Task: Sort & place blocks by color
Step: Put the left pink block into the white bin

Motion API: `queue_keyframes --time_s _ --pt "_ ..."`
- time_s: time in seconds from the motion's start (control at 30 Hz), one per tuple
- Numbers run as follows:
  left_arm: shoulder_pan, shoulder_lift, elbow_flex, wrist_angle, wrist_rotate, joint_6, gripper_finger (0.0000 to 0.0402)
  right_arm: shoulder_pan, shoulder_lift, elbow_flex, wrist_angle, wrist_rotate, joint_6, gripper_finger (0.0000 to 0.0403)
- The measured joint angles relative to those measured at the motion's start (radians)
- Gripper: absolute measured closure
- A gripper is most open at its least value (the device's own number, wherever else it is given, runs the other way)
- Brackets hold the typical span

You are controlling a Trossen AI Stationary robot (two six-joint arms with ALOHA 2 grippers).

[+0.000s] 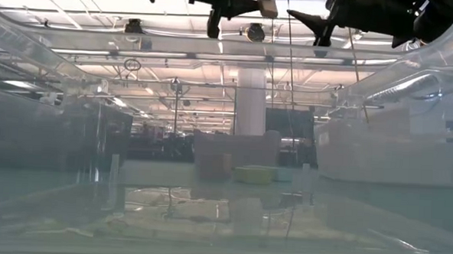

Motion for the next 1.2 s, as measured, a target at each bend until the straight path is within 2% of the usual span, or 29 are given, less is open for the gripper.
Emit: queue_keyframes --time_s 0.1,0.3,0.53,0.8,1.03,1.2 --pt "0.014 -0.002 0.005 -0.030 0.038 -0.007 0.0342 0.021 0.018 0.000 0.017 -0.029 -0.063 0.0222" --pt "0.018 -0.005 0.011 -0.026 0.113 -0.074 0.0342 0.042 0.057 0.000 0.017 0.006 -0.094 0.0222" --pt "-0.001 -0.005 0.011 -0.026 0.116 -0.105 0.0342 0.050 0.116 0.000 0.092 0.018 -0.214 0.0222" --pt "-0.011 -0.005 0.011 -0.025 0.115 -0.106 0.0342 0.057 0.214 0.025 0.217 0.036 -0.208 0.0225" --pt "-0.012 -0.006 0.010 -0.042 0.111 -0.101 0.0342 0.091 0.314 0.116 0.210 0.027 -0.232 0.0270" --pt "-0.009 -0.007 0.010 -0.051 0.100 -0.093 0.0339 0.092 0.316 0.126 0.183 0.029 -0.209 0.0349"
